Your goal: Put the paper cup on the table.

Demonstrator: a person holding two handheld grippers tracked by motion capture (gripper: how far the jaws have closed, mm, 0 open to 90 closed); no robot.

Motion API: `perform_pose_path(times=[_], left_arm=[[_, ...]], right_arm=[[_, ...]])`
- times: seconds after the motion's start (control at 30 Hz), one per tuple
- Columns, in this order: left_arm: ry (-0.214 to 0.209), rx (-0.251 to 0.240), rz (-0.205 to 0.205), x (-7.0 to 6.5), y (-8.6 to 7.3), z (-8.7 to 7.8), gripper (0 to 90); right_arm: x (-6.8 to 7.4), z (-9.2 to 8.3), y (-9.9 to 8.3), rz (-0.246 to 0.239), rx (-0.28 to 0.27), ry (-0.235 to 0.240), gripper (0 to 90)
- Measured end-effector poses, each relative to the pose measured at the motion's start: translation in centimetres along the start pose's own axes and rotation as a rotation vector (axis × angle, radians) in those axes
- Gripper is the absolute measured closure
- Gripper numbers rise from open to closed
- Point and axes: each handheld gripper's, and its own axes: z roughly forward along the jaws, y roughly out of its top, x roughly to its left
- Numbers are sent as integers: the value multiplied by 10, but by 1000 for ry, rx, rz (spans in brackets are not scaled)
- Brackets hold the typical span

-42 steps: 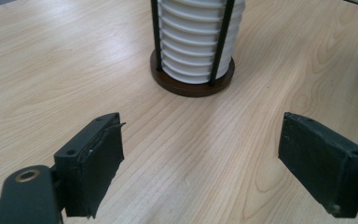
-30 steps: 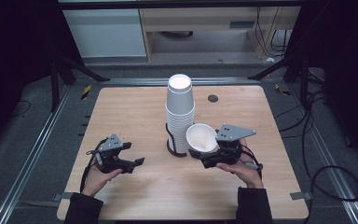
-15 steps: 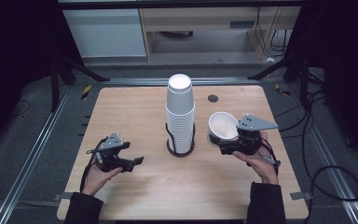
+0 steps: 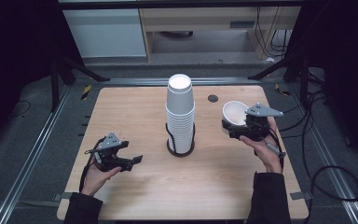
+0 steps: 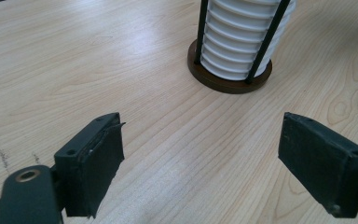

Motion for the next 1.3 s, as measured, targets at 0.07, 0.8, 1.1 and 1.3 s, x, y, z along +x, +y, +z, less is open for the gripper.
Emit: perform_pose_path(times=[0.07,0.8,1.1,1.3], left_arm=[[2,5,0,0,0,1,135],[14,15,4,1,-1,2,136],[18,15,5,1,-1,2,137],[17,15,5,0,-1,2,137]], right_arm=[[-7,2,-1,22,-1,-19,153],[-60,34,-40,135,89,-192,153],[-70,38,-48,154,126,-219,153],[-75,39,-62,166,153,-231,154]])
